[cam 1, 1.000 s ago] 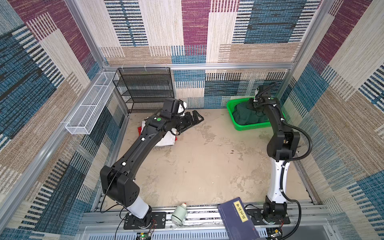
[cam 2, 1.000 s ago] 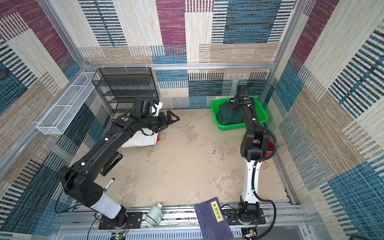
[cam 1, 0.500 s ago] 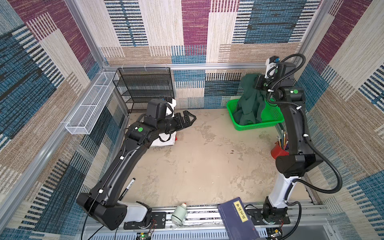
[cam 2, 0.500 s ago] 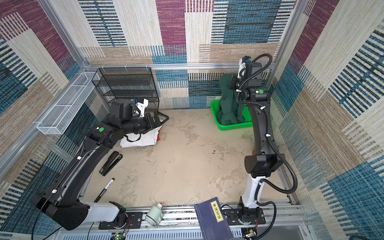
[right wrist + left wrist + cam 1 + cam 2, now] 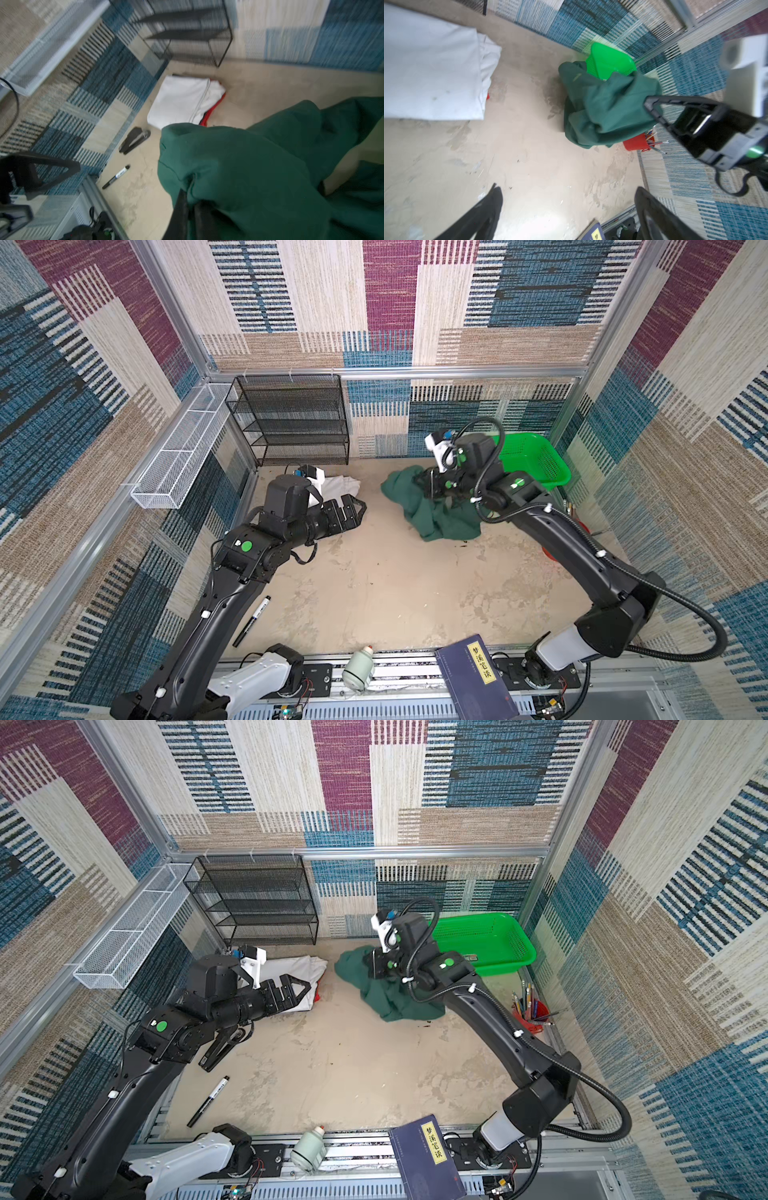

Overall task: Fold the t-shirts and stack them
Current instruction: 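Carry the shirt out of the basket and drop it on the table, then grasp the shirt edges with both grippers from opposite sides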

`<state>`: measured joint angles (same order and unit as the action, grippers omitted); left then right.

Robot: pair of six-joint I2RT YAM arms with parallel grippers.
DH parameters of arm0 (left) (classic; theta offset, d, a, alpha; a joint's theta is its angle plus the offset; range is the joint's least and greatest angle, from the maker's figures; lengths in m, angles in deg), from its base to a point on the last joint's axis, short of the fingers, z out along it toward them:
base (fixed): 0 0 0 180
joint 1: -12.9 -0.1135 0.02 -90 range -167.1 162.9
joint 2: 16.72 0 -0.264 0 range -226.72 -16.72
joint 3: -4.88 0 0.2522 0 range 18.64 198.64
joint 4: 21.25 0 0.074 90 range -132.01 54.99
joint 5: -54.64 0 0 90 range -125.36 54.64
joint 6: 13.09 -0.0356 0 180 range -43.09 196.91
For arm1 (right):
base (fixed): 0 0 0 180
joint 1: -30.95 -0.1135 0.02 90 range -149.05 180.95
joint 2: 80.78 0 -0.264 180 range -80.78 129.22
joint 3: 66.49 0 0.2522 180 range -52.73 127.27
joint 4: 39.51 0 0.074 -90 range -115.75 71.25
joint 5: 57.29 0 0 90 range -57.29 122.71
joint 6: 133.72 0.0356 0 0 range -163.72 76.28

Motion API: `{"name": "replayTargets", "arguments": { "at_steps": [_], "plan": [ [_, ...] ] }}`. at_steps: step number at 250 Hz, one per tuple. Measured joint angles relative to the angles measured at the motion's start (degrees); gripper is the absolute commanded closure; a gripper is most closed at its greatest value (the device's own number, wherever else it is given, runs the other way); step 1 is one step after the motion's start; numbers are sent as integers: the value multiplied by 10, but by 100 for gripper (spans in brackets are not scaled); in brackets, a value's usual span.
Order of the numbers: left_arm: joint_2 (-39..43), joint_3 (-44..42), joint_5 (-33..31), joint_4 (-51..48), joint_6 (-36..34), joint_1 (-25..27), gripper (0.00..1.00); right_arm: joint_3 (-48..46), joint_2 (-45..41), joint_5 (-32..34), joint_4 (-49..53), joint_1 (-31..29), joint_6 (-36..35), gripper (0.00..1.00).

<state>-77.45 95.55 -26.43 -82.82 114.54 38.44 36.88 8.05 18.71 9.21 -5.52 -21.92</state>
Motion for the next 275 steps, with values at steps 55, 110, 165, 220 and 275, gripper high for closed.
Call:
{"name": "replayTargets", "arguments": {
  "at_steps": [55,110,165,220,275],
  "plan": [
    [23,-98,3,-18,18,0,0,-75,102,-33,-95,-64,47,38],
    [-23,-128,9,-31,7,1,3,2,116,23,-110,-45,55,24],
    [-131,-103,31,-23,-39,8,20,-148,5,99,-61,34,101,24],
    [-269,-20,36,-15,-86,37,27,-318,-101,116,-26,98,133,23],
    [-409,117,-14,-45,-137,71,24,-383,-107,110,-35,167,137,23]
  ]
}}
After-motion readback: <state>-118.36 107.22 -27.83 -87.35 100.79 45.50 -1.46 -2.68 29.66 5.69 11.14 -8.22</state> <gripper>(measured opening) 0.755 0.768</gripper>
